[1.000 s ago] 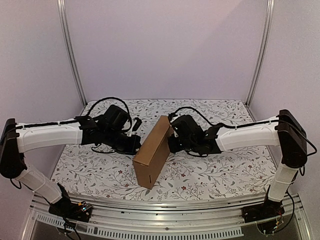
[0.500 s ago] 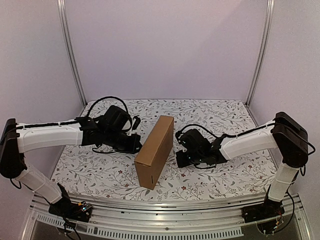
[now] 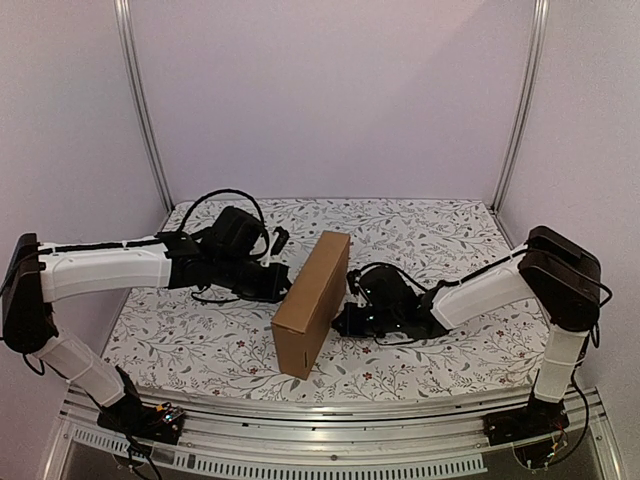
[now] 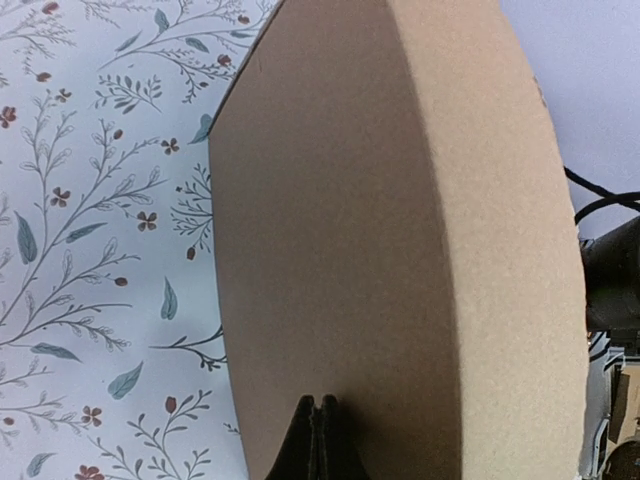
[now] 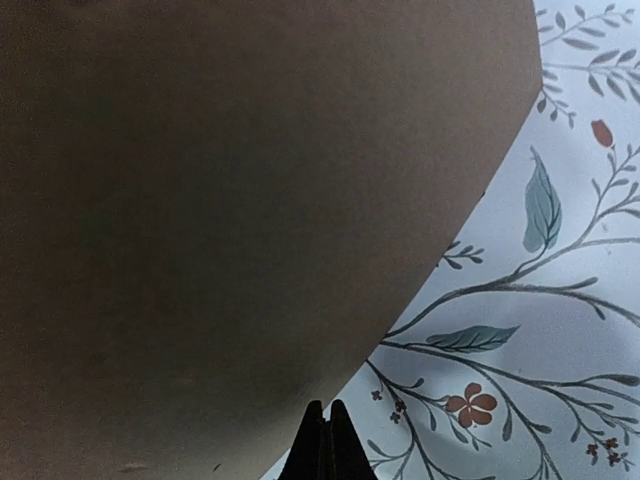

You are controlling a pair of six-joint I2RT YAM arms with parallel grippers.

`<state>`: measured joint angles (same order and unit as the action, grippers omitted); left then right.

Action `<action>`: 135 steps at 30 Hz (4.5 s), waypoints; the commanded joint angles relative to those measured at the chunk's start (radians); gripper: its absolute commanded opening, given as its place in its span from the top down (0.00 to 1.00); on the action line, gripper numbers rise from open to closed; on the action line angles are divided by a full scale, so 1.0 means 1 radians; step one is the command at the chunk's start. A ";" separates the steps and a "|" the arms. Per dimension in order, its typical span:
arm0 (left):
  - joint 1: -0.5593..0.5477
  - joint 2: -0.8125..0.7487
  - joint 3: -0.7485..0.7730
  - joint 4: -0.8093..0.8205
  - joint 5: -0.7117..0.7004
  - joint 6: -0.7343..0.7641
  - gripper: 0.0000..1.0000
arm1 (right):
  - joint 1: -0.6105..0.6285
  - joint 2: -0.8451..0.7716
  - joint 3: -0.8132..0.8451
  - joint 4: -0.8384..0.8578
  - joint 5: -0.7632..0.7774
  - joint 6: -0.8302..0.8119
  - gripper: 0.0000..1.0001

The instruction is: Fold the paper box

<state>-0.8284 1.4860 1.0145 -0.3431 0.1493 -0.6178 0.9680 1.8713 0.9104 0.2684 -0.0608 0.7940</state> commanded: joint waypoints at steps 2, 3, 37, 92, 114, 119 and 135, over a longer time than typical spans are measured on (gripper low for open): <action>-0.002 0.005 0.003 0.046 0.044 -0.008 1.00 | -0.004 0.090 0.031 0.099 -0.071 0.122 1.00; -0.004 0.003 0.003 0.048 0.048 -0.009 1.00 | -0.004 0.098 0.040 0.103 -0.076 0.128 1.00; 0.005 -0.055 0.009 -0.020 -0.075 0.047 1.00 | -0.062 0.180 -0.001 0.146 -0.008 0.114 1.00; 0.287 0.147 -0.183 0.106 0.194 -0.087 1.00 | -0.038 0.084 0.191 -0.159 0.023 -0.120 1.00; 0.264 0.552 0.290 0.101 0.323 -0.074 1.00 | -0.252 0.016 0.148 -0.167 0.032 -0.198 1.00; 0.264 0.602 0.362 0.074 0.320 -0.064 1.00 | -0.283 0.010 0.149 -0.180 0.025 -0.213 1.00; 0.283 0.498 0.345 -0.047 0.159 -0.003 0.73 | -0.305 -0.170 0.101 -0.369 0.254 -0.341 0.69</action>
<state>-0.5381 2.0609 1.3769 -0.3443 0.3641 -0.6563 0.6708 1.7992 1.0370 -0.0113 0.0925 0.5152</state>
